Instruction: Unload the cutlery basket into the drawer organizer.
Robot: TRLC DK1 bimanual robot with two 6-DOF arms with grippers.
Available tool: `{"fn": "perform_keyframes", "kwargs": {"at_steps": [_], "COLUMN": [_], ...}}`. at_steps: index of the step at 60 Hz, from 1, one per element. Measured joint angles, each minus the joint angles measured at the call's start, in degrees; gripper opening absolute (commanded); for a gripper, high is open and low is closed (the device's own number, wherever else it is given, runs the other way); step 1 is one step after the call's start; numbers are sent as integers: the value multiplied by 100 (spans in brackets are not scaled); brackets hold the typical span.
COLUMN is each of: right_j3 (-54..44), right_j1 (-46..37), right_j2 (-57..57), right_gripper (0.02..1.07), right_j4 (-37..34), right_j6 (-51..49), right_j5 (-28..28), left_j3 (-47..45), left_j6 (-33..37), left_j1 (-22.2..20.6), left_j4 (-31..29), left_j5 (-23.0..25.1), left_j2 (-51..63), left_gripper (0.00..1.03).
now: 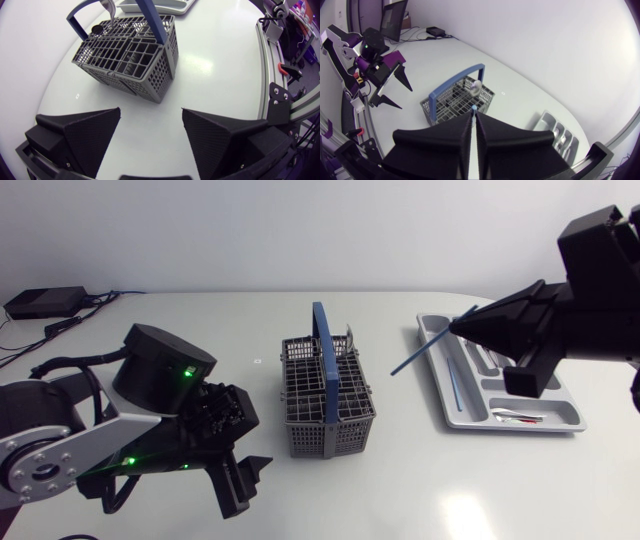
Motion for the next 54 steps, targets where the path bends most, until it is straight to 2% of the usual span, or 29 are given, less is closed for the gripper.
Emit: {"fn": "perform_keyframes", "kwargs": {"at_steps": [13, 27, 43, 54], "right_j3": [13, 59, 181, 369], "right_j1": [-966, -2009, -2610, -2726], "right_j2": [39, 640, 1617, 2439], "right_gripper": [7, 7, 7, 7], "right_j4": [-758, -1200, -1088, -879], "right_j6": [-612, -1246, -1475, -1482], "right_j5": [-7, -151, -221, -256], "left_j3": [0, 0, 0, 0], "left_j6": [0, 0, 0, 0], "left_j1": [0, -2, -2, -2], "left_j4": [-2, -22, -85, -90], "left_j5": [0, 0, 0, 0], "left_j2": [-83, -92, -111, -138], "left_gripper": [98, 98, 98, 98]}}
